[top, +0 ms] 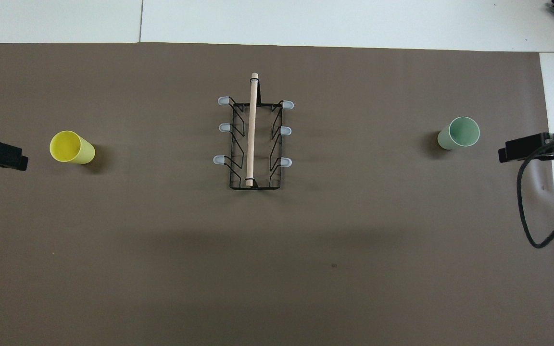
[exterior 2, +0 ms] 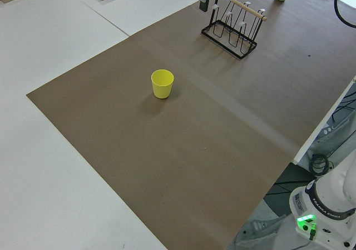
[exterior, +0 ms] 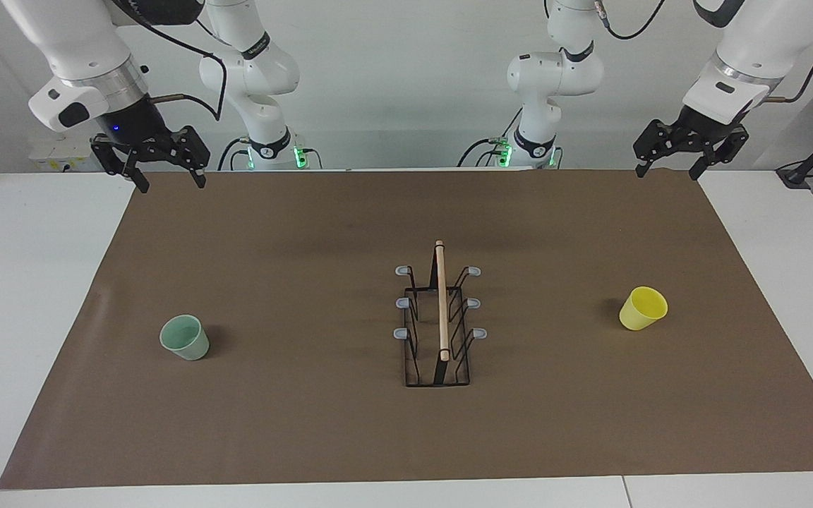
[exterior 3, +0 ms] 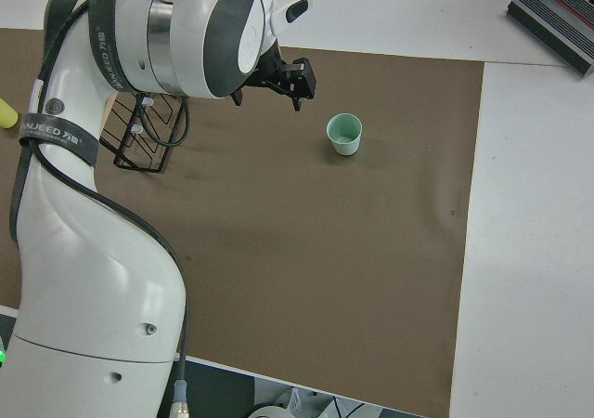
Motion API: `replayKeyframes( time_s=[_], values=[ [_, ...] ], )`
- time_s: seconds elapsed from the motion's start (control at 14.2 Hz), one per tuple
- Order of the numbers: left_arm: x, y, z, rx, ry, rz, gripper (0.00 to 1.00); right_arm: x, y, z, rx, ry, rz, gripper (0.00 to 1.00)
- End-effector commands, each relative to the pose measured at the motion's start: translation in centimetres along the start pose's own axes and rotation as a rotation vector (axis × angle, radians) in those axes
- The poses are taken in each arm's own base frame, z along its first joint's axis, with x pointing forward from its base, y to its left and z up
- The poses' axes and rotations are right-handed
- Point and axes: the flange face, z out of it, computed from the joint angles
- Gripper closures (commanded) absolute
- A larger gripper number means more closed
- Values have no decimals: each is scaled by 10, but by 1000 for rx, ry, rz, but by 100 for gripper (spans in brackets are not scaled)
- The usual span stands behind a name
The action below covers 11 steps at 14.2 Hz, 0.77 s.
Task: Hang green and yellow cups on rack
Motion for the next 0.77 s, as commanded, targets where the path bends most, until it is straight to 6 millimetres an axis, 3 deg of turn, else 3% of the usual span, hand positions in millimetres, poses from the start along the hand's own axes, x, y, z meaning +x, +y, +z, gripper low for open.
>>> replayKeyframes(
  time_s=[0.0, 0.7],
  values=[
    [-9, -2, 2, 19, 18, -2, 0, 5, 2, -6, -27, 28, 8, 0],
    [-10, 5, 2, 20, 21, 6, 0, 1, 1, 7, -31, 2, 3, 0]
  ],
)
